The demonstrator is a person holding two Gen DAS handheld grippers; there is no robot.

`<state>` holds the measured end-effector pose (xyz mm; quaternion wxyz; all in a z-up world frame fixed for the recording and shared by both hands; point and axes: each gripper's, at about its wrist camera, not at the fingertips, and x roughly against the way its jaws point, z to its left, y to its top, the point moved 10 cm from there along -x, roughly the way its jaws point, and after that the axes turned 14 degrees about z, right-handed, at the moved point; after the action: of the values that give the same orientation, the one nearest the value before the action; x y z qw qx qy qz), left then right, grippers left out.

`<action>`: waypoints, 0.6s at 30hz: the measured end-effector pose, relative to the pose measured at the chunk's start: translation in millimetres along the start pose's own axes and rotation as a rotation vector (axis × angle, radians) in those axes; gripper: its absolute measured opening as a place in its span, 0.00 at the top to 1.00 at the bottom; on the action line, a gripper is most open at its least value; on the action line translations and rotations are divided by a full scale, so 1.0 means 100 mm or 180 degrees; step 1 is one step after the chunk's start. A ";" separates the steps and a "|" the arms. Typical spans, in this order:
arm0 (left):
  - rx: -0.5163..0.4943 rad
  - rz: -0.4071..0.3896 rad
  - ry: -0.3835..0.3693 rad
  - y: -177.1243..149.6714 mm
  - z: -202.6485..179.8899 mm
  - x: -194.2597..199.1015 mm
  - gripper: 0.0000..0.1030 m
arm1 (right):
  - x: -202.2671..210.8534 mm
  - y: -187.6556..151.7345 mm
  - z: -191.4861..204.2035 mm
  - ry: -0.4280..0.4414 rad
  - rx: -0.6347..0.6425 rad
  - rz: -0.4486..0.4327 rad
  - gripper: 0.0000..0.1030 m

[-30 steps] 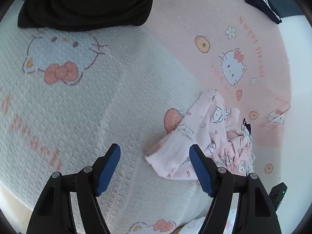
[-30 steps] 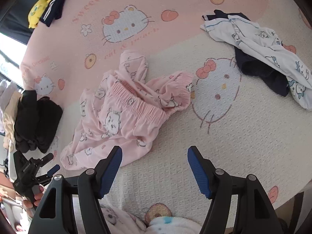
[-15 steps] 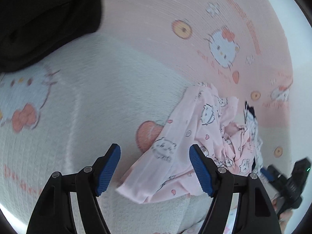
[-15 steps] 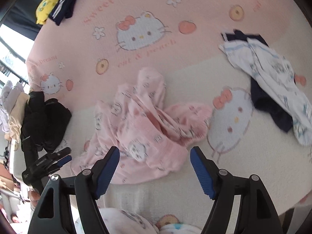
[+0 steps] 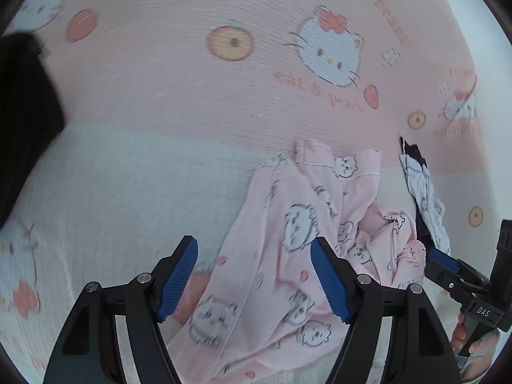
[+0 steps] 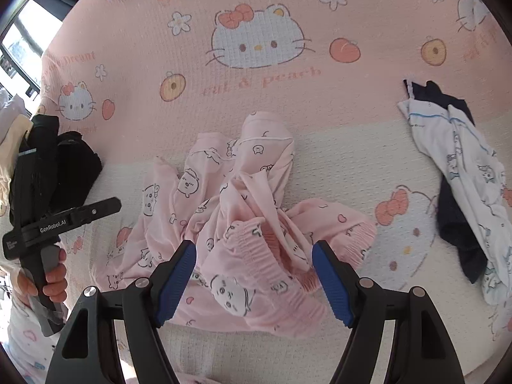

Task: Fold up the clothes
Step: 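Grasp the pink waistband with the right gripper while the left gripper grasps the leg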

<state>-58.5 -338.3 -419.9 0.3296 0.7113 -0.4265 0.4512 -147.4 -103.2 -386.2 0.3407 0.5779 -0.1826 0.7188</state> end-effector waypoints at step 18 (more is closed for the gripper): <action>-0.0122 0.0200 0.0136 -0.06 -0.06 -0.49 0.31 | -0.16 -0.15 -0.11 -0.0089 0.0071 -0.0268 0.37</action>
<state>-66.4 -315.2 -463.0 0.3379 0.6813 -0.4500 0.4682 -143.0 -90.0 -406.6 0.3616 0.5988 -0.1547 0.6977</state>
